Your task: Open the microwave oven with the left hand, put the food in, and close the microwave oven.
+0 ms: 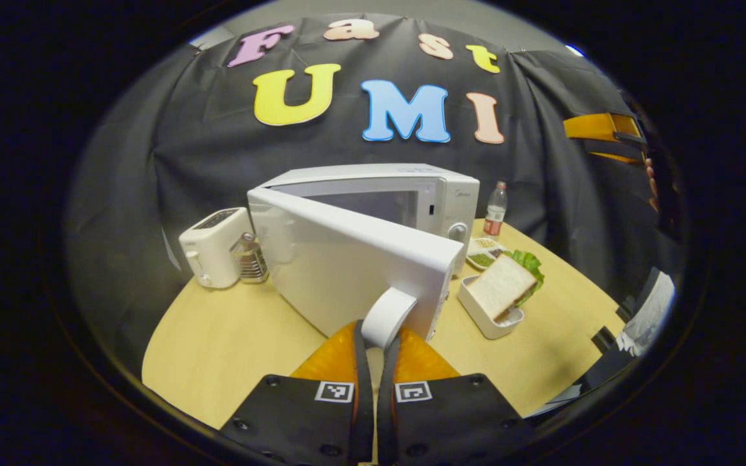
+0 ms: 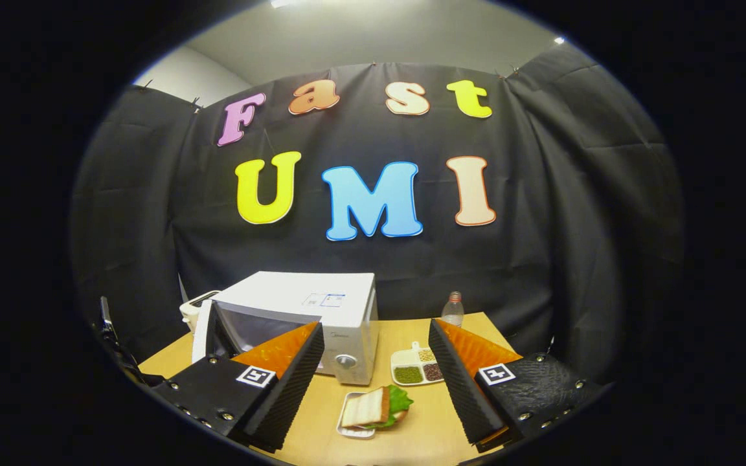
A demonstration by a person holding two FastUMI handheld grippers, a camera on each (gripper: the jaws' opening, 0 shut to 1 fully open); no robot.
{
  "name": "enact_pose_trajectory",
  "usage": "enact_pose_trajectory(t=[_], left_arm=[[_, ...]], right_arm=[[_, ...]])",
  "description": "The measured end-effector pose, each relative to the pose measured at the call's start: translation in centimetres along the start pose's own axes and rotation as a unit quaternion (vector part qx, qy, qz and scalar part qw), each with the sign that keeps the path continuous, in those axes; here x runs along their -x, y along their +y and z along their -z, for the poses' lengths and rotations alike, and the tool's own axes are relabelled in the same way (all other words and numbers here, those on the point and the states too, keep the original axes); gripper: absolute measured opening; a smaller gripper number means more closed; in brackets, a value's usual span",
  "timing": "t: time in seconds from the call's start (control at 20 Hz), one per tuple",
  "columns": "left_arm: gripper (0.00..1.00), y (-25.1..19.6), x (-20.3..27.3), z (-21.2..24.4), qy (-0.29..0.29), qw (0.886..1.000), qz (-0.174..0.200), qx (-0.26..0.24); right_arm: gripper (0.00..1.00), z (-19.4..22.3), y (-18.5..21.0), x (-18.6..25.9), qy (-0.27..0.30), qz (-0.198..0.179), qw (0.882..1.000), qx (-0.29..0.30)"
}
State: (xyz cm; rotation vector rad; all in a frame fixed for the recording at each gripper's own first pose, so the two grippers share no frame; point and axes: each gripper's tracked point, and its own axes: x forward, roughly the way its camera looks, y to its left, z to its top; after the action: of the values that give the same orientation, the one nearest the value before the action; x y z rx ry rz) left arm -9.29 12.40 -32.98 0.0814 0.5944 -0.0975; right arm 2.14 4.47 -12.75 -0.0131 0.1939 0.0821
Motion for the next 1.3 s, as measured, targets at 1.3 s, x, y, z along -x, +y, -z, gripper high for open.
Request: enact_pose_trajectory(t=[1.3], left_arm=[[0.08,20.7,7.2,4.6,0.007,1.0,-0.007,0.011]], right_arm=[[0.98,16.4,0.0,-4.1,0.208,0.054,0.974,-0.073]])
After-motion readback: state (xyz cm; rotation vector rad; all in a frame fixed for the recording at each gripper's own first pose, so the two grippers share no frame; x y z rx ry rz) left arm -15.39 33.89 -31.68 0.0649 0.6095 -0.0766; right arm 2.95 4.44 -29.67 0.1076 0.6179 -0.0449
